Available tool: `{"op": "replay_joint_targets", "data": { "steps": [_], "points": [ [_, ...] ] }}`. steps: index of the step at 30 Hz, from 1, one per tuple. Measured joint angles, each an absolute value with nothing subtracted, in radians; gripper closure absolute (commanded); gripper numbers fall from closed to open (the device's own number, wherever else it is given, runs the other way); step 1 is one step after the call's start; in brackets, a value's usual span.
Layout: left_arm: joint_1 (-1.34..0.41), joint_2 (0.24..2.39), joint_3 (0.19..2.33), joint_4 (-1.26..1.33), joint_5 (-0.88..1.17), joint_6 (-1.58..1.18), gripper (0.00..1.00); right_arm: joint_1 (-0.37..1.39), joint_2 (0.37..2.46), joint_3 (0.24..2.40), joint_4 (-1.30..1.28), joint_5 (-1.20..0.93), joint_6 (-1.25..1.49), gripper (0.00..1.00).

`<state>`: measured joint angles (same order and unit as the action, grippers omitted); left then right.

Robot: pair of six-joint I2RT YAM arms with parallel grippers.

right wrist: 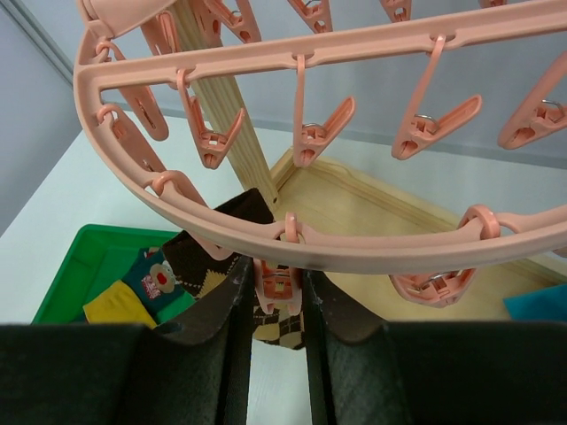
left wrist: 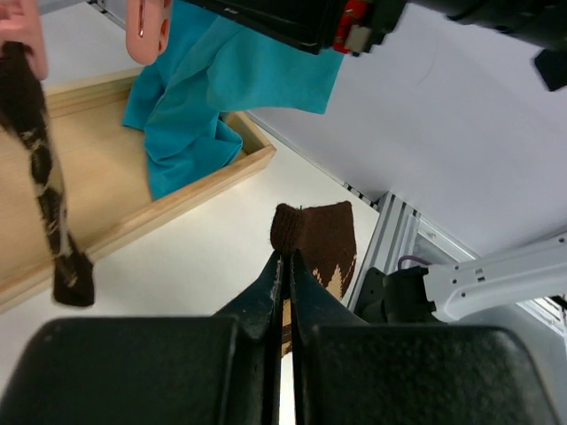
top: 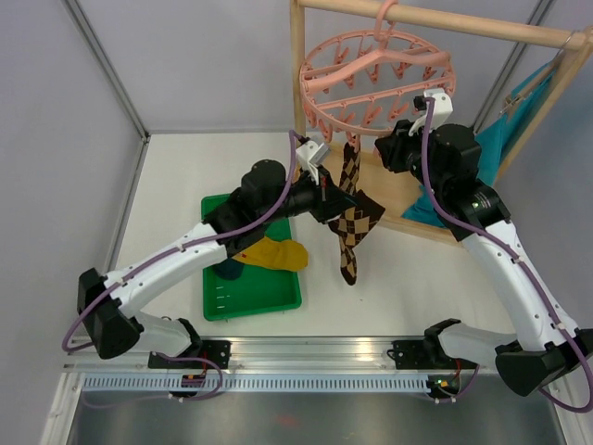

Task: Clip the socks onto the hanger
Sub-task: Open the clamp at the hanger, then clamp the sock onto the hanger.

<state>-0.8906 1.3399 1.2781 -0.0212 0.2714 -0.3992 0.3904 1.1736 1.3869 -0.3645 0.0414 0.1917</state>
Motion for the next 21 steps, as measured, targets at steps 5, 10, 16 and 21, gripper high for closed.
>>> {"op": "replay_joint_targets", "data": {
  "steps": [5,10,16,21],
  "points": [
    [-0.895,1.468,1.298,0.083,0.271,-0.419,0.98,0.393,1.174,1.404,-0.384,0.054,0.197,1.00],
    [-0.896,1.563,1.333,0.188,0.273,-0.419,0.98,0.393,1.174,1.411,-0.399,0.059,0.196,1.00],
    [-0.895,1.632,1.391,0.291,0.261,-0.402,0.98,0.393,1.174,1.420,-0.416,0.060,0.195,1.00],
    [-0.894,1.650,1.393,0.309,0.194,-0.376,0.98,0.393,1.174,1.452,-0.447,0.066,0.199,1.00]
  ]
}}
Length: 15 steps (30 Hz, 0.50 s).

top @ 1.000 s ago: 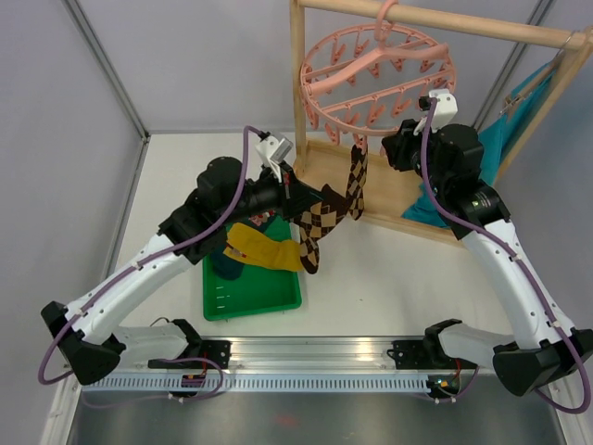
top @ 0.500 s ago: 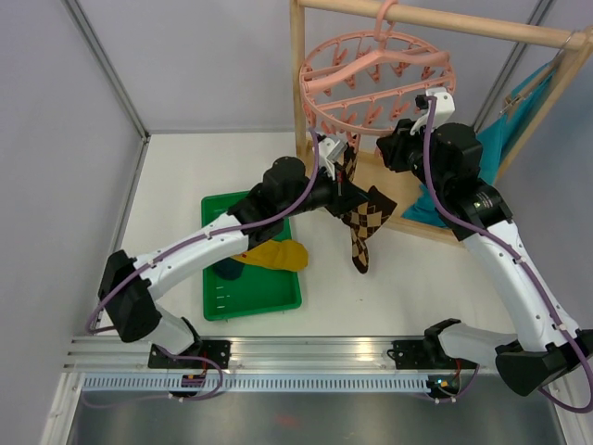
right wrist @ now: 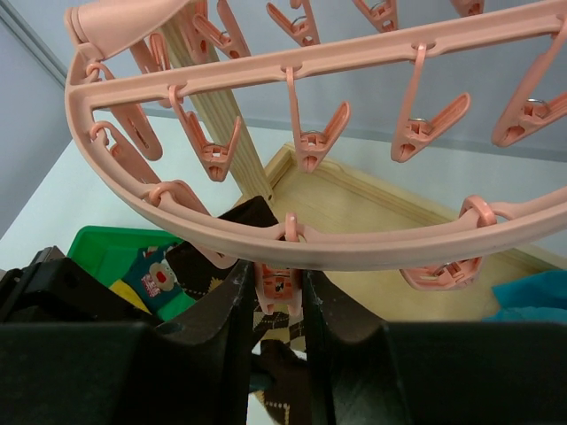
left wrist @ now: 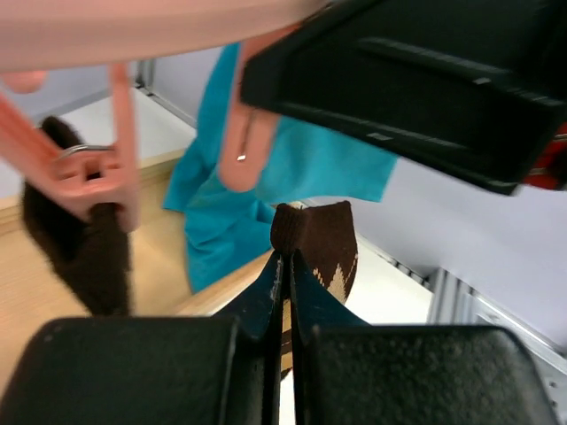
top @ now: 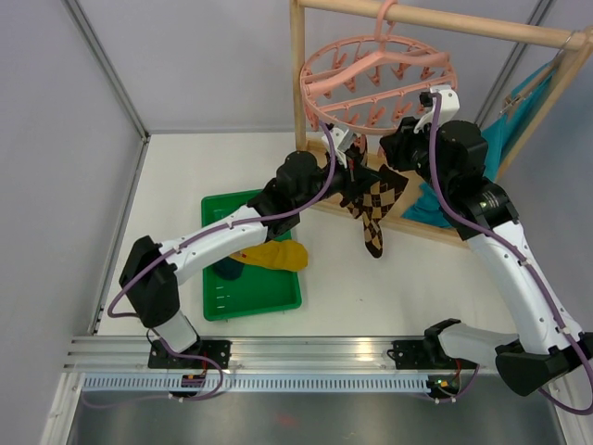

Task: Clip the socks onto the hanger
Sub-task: Clamp the sock onto the hanger.

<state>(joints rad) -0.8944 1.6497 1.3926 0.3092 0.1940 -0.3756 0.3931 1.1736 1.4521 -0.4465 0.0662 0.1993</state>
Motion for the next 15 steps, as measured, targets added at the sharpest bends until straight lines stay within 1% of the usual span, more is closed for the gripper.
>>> {"op": "replay_joint_targets", "data": {
  "steps": [9,15],
  "points": [
    [-0.894,1.658,1.366,0.353,0.054,-0.323,0.98,0.393,1.184,1.487,-0.484,0.088,0.222,1.00],
    [-0.894,1.663,1.365,0.410,0.026,-0.315,0.98,0.394,1.191,1.488,-0.486,0.088,0.225,1.00]
  ]
}}
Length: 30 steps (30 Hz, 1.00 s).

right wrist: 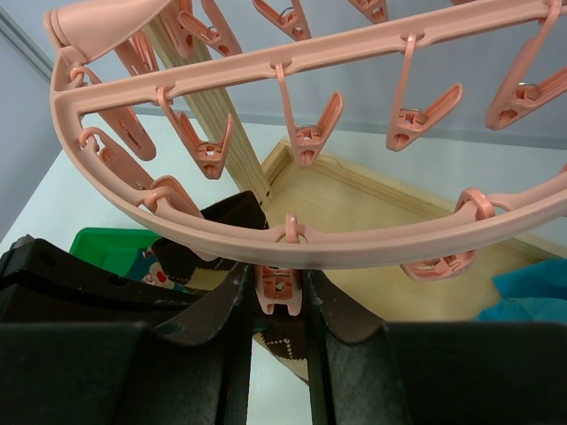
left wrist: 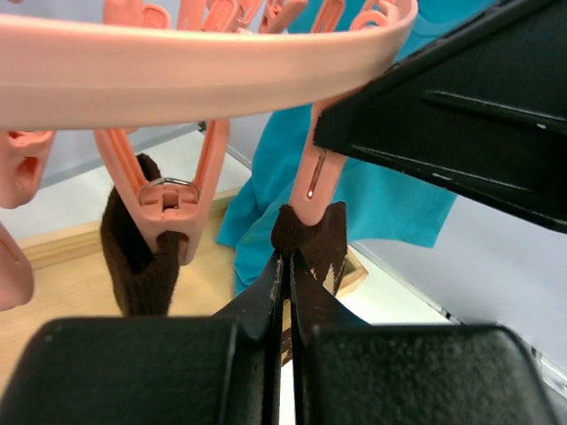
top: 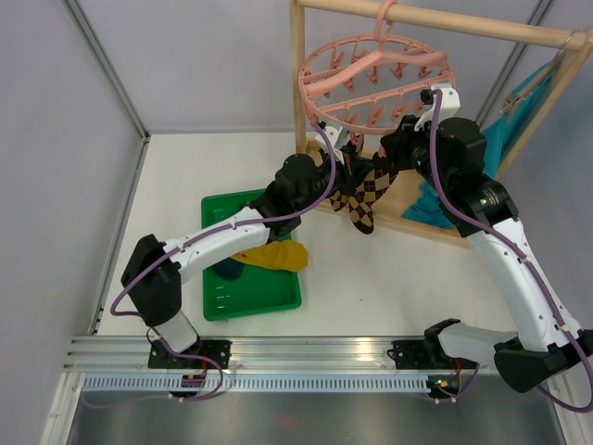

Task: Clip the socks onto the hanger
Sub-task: Clamp the sock onto the hanger.

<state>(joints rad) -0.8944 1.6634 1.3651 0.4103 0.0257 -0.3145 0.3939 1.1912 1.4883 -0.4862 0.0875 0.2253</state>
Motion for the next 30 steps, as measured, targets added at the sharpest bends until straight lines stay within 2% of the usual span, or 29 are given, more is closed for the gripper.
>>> {"op": "replay_joint_targets", "data": {
  "steps": [18,23,30],
  "points": [
    [-0.894,1.676,1.210,0.640,-0.008,-0.293,0.98,0.395,1.197,1.489,-0.487,0.092,0.250,1.00],
    [-0.886,1.676,1.193,0.711,0.069,-0.283,0.98,0.395,1.197,1.489,-0.487,0.091,0.244,1.00],
    [-0.805,1.680,1.175,0.842,0.283,-0.366,0.98,0.395,1.195,1.489,-0.487,0.079,0.229,1.00]
  ]
}}
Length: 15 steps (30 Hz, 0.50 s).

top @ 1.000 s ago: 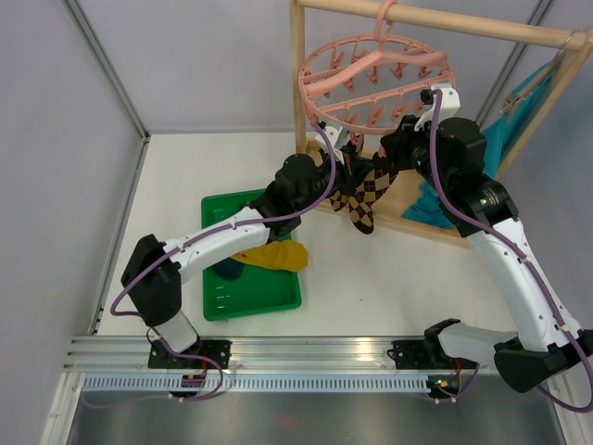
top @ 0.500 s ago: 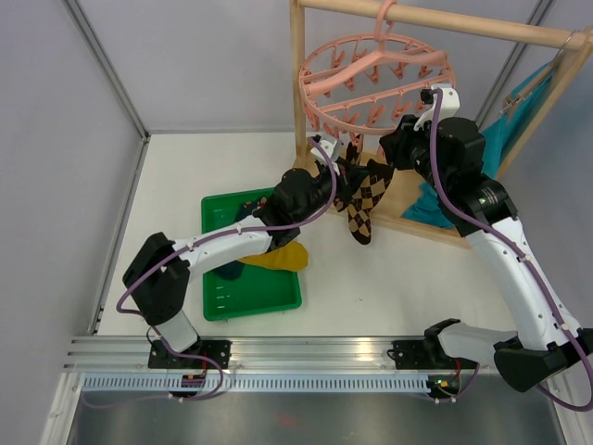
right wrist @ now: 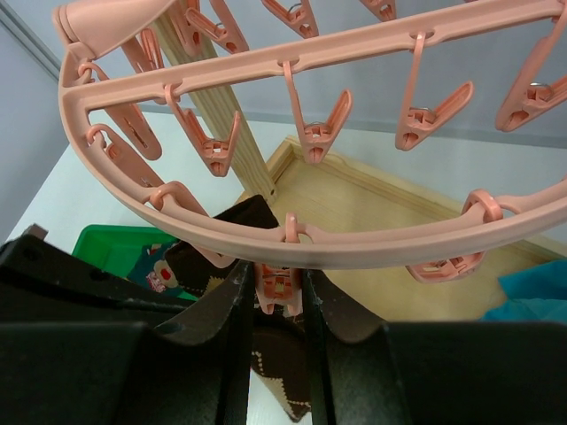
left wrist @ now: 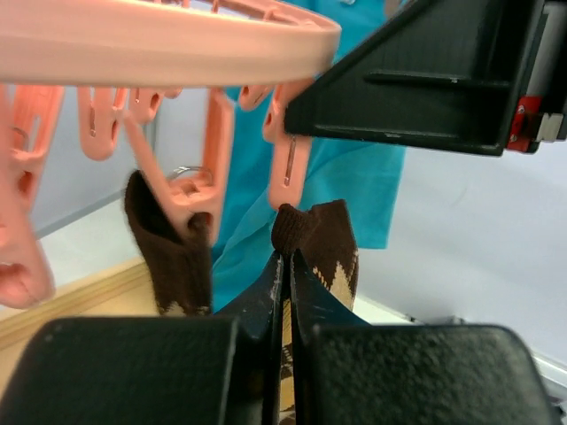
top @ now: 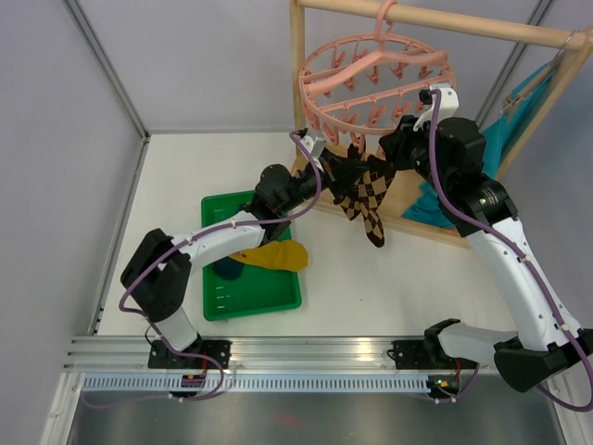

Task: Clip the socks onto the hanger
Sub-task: Clamp the sock onto the hanger.

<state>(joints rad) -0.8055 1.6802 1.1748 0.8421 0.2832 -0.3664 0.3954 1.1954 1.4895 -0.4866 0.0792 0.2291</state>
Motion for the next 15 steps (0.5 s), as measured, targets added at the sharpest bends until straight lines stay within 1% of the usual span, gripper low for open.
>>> {"op": "replay_joint_targets", "data": {
  "steps": [5,9,15],
  "points": [
    [-0.731,1.726,1.180,0.934,0.451,-0.485,0.98,0.395,1.190,1.489,-0.486,0.067,0.220,1.00],
    [-0.708,1.779,1.205,0.957,0.556,-0.558,0.98,0.395,1.187,1.489,-0.486,0.053,0.220,1.00],
    [-0.707,1.827,1.237,1.008,0.640,-0.635,0.98,0.395,1.185,1.489,-0.484,0.030,0.220,1.00]
  ]
}}
